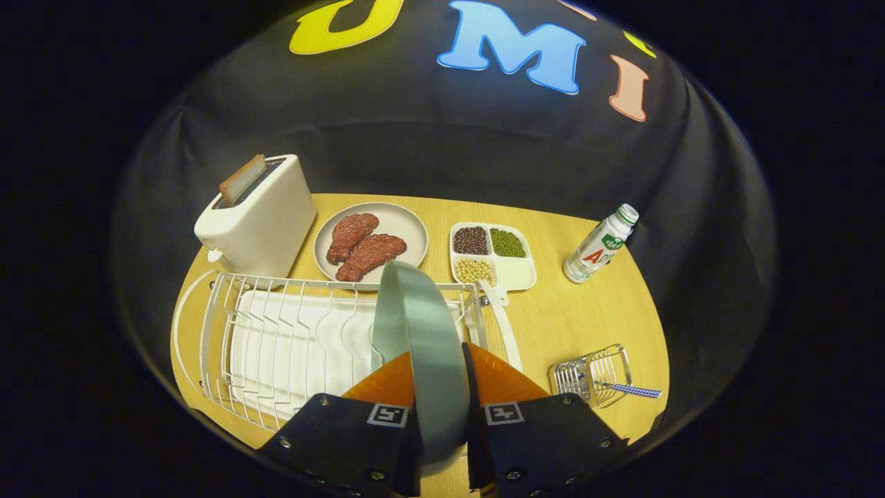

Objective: Take the plate from the dish rack, then take the spoon from the basket and place it into the plate.

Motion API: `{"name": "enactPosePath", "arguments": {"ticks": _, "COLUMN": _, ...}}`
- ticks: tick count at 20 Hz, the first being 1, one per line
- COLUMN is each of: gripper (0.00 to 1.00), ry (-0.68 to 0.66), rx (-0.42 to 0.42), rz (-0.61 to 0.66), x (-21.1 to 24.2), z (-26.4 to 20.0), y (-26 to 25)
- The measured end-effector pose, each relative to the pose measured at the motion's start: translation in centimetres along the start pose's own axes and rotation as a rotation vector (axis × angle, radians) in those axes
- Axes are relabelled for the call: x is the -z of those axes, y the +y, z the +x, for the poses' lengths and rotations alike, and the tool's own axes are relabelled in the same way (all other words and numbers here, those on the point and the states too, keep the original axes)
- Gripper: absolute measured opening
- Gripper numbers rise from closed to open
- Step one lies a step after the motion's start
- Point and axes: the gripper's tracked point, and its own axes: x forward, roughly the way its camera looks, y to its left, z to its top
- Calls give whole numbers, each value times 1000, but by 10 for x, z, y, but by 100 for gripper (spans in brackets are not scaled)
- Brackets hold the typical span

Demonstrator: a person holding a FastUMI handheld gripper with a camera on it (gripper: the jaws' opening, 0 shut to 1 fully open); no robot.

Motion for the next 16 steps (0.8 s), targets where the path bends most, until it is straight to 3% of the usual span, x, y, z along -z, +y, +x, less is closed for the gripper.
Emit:
{"name": "enactPosePath", "arguments": {"ticks": 4, "gripper": 26, "ry": -34, "rx": 59, "rz": -16, "x": -22, "z": -14, "y": -21}}
{"name": "enactPosePath", "arguments": {"ticks": 10, "gripper": 25, "ry": -59, "rx": -46, "rz": 65, "x": -18, "z": -59, "y": -51}}
{"name": "enactPosePath", "arguments": {"ticks": 16, "gripper": 25, "ry": -87, "rx": -239, "rz": 121, "x": 28, "z": -106, "y": -100}}
